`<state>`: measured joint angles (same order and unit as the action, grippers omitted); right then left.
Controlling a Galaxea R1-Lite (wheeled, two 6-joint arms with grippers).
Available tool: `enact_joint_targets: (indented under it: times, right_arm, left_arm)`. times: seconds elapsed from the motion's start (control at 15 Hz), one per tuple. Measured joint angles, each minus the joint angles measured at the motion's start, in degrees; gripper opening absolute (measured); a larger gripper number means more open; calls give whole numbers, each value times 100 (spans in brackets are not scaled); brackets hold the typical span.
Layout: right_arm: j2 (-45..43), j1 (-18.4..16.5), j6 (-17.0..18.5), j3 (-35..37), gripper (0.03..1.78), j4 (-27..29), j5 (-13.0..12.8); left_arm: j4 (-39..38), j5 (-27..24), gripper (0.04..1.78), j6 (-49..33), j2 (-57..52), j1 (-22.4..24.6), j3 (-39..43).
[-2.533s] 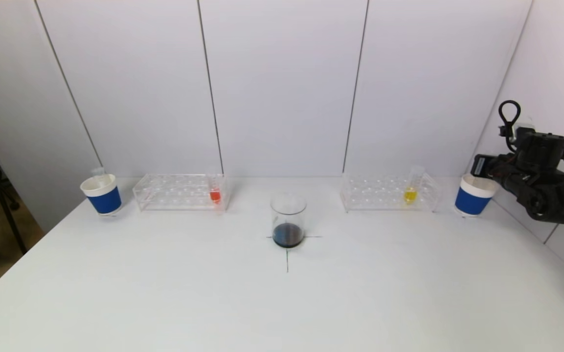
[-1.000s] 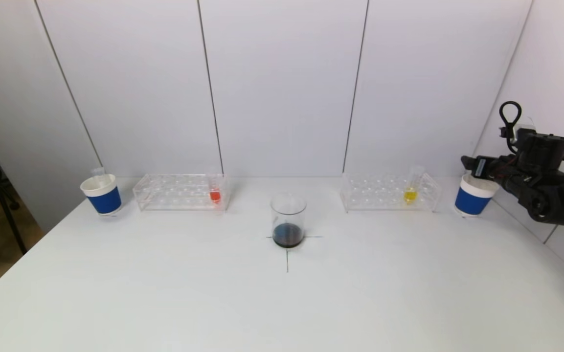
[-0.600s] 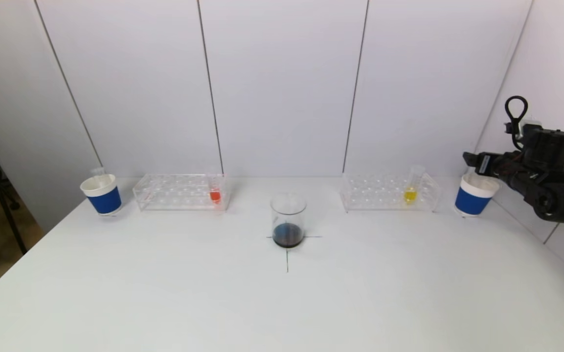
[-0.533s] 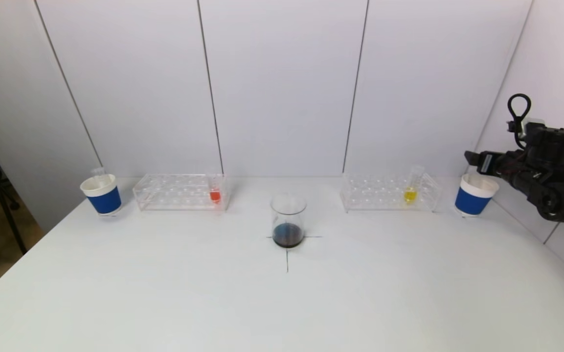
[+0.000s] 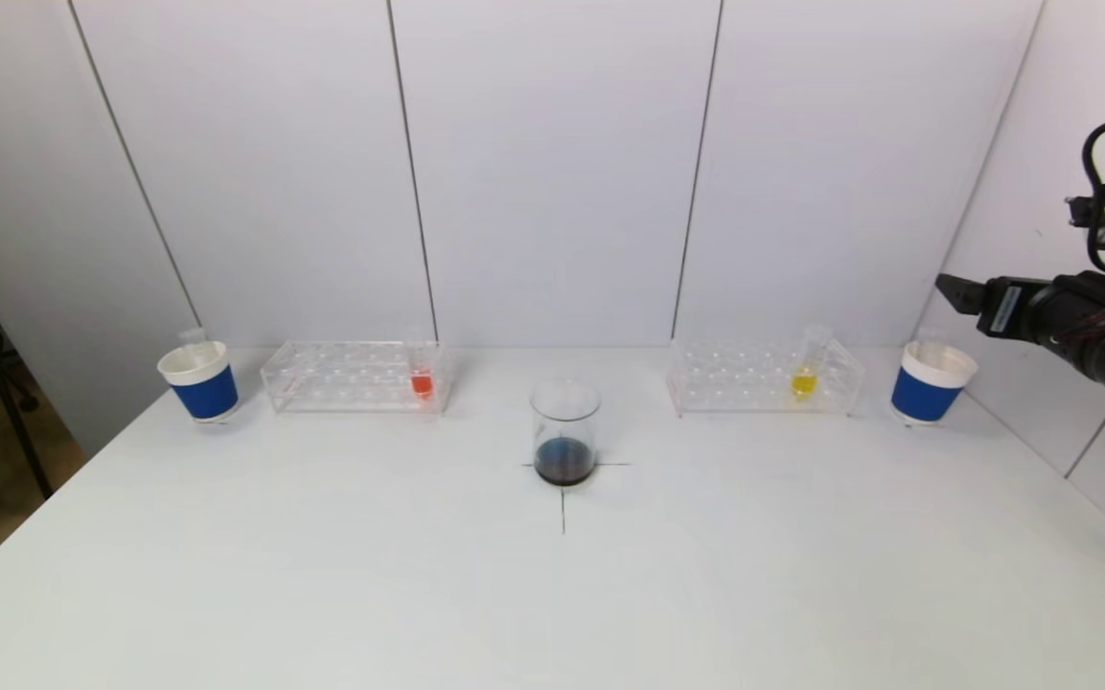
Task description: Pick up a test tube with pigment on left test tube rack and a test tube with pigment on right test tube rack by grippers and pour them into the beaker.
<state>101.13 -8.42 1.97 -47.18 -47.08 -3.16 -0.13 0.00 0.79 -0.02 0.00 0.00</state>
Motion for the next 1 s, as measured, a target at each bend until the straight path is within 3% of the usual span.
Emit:
enact_joint_targets:
  times: [0.27, 0.53, 0.73, 1.0]
  right_arm:
    - [-1840, 411, -38, 1331, 177, 155, -34]
    - [-3490, 560, -52, 2367, 177, 500, -12]
    - [-4609, 589, -50, 2700, 177, 1228, 46]
    - [-6148, 606, -50, 2853, 177, 2705, 379]
  left_arm:
    - [-2, 0, 176, 0, 0, 0, 0]
    - [-2, 0, 176, 0, 0, 0, 0]
    - [-2, 0, 176, 0, 0, 0, 0]
    - [-2, 0, 176, -2, 0, 0, 0]
